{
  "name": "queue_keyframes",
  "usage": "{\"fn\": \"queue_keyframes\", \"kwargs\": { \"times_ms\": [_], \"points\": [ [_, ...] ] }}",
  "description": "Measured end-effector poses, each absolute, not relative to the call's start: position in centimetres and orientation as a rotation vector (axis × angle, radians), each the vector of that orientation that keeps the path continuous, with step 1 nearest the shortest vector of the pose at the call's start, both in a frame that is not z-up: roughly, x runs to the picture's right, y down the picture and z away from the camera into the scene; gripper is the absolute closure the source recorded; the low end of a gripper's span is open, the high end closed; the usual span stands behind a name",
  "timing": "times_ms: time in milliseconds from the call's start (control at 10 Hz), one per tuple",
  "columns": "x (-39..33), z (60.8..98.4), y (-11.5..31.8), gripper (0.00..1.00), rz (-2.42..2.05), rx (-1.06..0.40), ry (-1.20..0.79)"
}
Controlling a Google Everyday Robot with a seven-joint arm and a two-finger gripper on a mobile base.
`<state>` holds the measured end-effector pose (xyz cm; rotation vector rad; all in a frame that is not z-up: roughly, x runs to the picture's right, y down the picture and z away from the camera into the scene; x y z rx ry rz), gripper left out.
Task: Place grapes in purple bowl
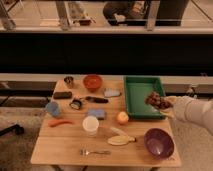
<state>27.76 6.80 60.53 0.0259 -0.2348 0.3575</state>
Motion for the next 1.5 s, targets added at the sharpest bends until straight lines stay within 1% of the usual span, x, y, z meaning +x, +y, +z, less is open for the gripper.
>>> {"fn": "queue_keyframes", "kwargs": {
  "times_ms": [600,700,800,1200,1400,1500],
  "points": [
    [29.9,58.7,10.8,0.97,0.317,-0.064,-0.272],
    [30.1,58.2,11.7,0.92,0.311,-0.087,-0.282],
    [30.2,58.0,12.2,0.9,0.308,-0.102,-0.284],
    [31.3,56.6,15.2,0.9,0.338,-0.156,-0.288],
    [31.6,56.4,16.3,0.96,0.362,-0.176,-0.297],
    [31.7,56.5,16.7,0.96,0.37,-0.185,-0.304]
  ]
}}
